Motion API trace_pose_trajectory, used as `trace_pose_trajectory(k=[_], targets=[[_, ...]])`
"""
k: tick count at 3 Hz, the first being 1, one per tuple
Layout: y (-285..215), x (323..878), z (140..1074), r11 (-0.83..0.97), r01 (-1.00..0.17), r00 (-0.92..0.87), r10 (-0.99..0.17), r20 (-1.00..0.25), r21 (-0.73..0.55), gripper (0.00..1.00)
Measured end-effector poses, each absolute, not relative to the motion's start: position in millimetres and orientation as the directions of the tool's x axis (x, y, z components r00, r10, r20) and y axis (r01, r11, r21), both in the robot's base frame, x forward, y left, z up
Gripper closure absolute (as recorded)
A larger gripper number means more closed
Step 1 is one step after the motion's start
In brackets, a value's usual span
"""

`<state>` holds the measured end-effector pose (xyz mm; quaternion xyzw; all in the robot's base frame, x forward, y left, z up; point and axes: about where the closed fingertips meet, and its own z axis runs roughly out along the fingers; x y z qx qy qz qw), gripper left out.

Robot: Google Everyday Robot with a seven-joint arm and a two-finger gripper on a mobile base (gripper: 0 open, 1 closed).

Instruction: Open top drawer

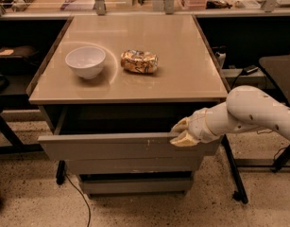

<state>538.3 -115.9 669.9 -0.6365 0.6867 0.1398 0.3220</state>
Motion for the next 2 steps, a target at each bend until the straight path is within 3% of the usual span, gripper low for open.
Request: trace_pose_trajectory(k=[1, 2], targets=[[-118.8, 540.9, 667.1, 0.151, -0.967, 0.007, -0.786, -0.618, -0.204, 0.37], [-119.6, 531.7, 663.1, 0.146, -0.973, -0.002, -0.775, -0.632, -0.176, 0.39]])
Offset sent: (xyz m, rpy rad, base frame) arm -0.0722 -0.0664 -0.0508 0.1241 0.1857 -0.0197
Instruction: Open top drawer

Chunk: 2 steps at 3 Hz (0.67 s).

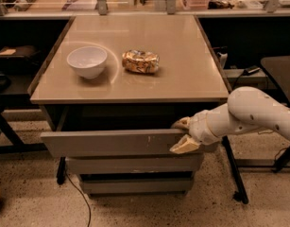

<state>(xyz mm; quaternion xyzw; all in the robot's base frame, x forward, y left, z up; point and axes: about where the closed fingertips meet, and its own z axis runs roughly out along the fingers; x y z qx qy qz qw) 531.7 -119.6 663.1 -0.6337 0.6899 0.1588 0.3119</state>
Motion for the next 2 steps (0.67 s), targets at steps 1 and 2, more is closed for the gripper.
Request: trace_pose_trajectory(k=[1, 2], targets=[[-119.6, 531.6, 664.2, 0.146, -0.973, -0.002, -0.775, -0.632, -0.176, 0.62], [-129.1, 518.3, 660.8, 0.155, -0.975, -0.016, -0.768, -0.64, -0.161, 0.87]])
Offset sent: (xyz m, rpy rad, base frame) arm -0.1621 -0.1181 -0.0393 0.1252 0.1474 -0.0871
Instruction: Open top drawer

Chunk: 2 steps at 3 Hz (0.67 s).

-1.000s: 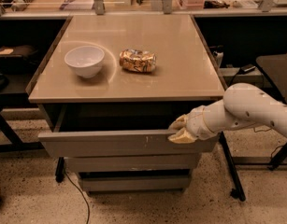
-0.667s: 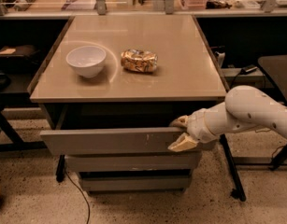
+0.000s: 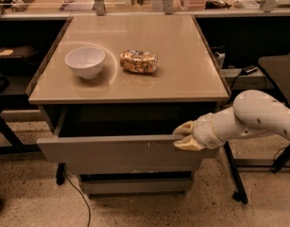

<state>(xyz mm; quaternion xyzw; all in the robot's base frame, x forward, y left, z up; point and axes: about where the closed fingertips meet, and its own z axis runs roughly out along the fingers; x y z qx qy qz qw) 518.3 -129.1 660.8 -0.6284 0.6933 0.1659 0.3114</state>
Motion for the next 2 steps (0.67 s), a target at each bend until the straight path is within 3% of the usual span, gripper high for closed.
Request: trace_pose_trajectory(k=[1, 2], targets=[[-129.1, 518.3, 667.2, 0.155, -0.975, -0.016, -0.768, -0.64, -0.161, 1.0], [-122.1, 501.5, 674.2, 0.13, -0.98, 0.001, -0.757, -0.653, -0.152, 1.0]])
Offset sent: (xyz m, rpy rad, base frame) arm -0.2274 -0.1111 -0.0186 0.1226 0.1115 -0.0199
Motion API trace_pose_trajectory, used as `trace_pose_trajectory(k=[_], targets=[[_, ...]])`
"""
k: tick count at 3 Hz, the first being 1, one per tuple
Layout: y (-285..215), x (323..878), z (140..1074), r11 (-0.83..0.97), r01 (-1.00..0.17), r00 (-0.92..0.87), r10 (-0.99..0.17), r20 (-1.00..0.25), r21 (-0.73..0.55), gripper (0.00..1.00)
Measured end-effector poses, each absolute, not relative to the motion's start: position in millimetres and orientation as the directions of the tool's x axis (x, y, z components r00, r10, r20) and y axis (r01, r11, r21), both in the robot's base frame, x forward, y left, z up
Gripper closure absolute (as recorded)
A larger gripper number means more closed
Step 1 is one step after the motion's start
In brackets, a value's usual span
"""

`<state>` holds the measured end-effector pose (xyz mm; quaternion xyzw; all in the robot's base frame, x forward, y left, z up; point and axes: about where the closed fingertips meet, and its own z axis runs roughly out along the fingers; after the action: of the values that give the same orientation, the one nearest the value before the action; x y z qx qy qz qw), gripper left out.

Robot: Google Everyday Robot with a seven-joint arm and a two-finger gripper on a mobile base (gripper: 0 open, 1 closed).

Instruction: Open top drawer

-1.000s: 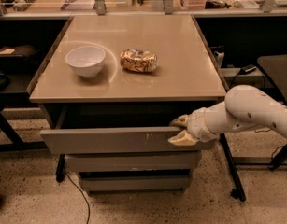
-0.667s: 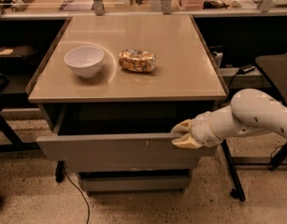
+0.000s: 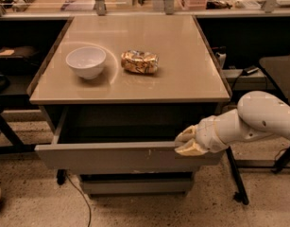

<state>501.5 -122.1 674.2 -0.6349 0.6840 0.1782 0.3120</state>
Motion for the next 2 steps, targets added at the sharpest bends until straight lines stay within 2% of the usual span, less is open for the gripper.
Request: trace_pose_trajectory(k=[2], targets=[[-129.0, 482.3, 671.9, 0.137, -0.98, -0.01, -0.753, -0.658, -0.142, 1.0]])
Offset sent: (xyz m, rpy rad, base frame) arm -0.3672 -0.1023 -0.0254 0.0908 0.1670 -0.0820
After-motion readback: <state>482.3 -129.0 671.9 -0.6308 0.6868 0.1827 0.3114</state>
